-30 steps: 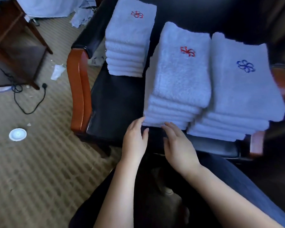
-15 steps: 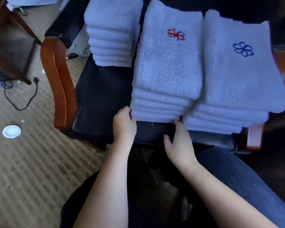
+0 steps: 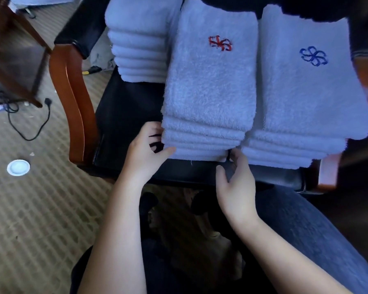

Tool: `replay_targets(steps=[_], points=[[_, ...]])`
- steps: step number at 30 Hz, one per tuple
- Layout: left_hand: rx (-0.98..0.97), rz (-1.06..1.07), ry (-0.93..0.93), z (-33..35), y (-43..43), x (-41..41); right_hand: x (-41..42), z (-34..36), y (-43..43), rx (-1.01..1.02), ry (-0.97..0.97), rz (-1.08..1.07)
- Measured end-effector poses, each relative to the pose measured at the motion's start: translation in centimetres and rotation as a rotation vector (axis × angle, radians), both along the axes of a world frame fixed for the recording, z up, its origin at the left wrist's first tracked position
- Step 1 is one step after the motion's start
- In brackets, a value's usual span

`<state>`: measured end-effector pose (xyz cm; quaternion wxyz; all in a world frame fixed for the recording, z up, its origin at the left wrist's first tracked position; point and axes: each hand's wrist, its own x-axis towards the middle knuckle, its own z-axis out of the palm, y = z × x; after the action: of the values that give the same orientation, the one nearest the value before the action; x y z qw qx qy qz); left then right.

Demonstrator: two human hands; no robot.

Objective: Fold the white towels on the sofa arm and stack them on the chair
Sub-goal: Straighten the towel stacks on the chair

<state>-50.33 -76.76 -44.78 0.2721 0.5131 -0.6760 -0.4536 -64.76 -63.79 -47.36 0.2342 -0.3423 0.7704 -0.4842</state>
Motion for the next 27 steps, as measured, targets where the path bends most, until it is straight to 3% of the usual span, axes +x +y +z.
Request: replay_targets(steps=[5,11,19,24,27], points=[[-0.022,0.029,0.001,0.4,-0.3,-0.1,-0.5,1.6,-0.2,-0.159,-0.029,0.003],[-0.026,0.046,0.011,-0.2,-0.3,0.0,-0.9,1.3,-1.6,-0.181,-0.103,0.105],[0.082,0.02,0.11,-0.3,0.5,0.3,-1.9,1.0,-3.2,-0.105,-0.016,0.112],[0.056,0.028,0.045,0.6,0.5,0.6,-2.1,1.8,-3.1,-0.145,-0.088,0.088],[-0.031,0.078,0.154,2.2,0.7,0.6,-1.6,2.8,-2.5,-0.234,-0.089,0.05]])
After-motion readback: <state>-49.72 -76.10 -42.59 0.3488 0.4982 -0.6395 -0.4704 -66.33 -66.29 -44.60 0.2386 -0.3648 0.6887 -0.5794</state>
